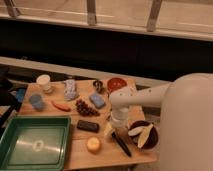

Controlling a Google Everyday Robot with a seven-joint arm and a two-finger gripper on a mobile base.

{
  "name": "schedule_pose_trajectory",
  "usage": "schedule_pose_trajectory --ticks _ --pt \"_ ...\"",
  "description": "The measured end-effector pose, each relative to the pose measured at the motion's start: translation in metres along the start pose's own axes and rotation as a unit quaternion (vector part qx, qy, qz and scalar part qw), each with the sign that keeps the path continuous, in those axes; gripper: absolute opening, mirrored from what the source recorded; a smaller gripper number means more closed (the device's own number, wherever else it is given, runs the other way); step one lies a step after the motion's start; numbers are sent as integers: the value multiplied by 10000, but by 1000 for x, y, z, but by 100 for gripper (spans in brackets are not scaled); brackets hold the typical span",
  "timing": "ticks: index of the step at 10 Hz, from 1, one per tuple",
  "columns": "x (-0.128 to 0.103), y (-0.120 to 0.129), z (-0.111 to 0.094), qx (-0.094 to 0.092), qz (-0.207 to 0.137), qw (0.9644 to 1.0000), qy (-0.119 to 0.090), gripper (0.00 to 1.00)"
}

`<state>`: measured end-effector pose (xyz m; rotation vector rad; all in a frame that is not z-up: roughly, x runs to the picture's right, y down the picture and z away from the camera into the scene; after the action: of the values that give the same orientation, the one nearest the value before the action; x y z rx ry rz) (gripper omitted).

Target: Place brush in red bowl

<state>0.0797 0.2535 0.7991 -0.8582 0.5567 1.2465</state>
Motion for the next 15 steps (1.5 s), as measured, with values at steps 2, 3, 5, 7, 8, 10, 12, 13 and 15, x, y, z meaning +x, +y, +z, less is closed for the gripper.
schedule_pose_trajectory --ticks 2,3,5,7,8,10,12,13,15 --pt "5 -13 7 182 474 9987 -22 61" --pt "6 -17 3 159 687 9973 -215 49" --pt "0 -15 -9 130 627 9968 -475 31" --pt "-11 -2 -19 27 484 9965 -684 11" --pt "-14 0 -24 7 430 9960 -782 3" --pt "-21 2 -50 0 312 9937 -1076 0" --pt "-28 2 -81 95 239 9901 -1380 0" --pt "-31 0 -104 178 217 9868 -1596 0" --pt "-36 -4 -145 352 237 9794 -1972 0"
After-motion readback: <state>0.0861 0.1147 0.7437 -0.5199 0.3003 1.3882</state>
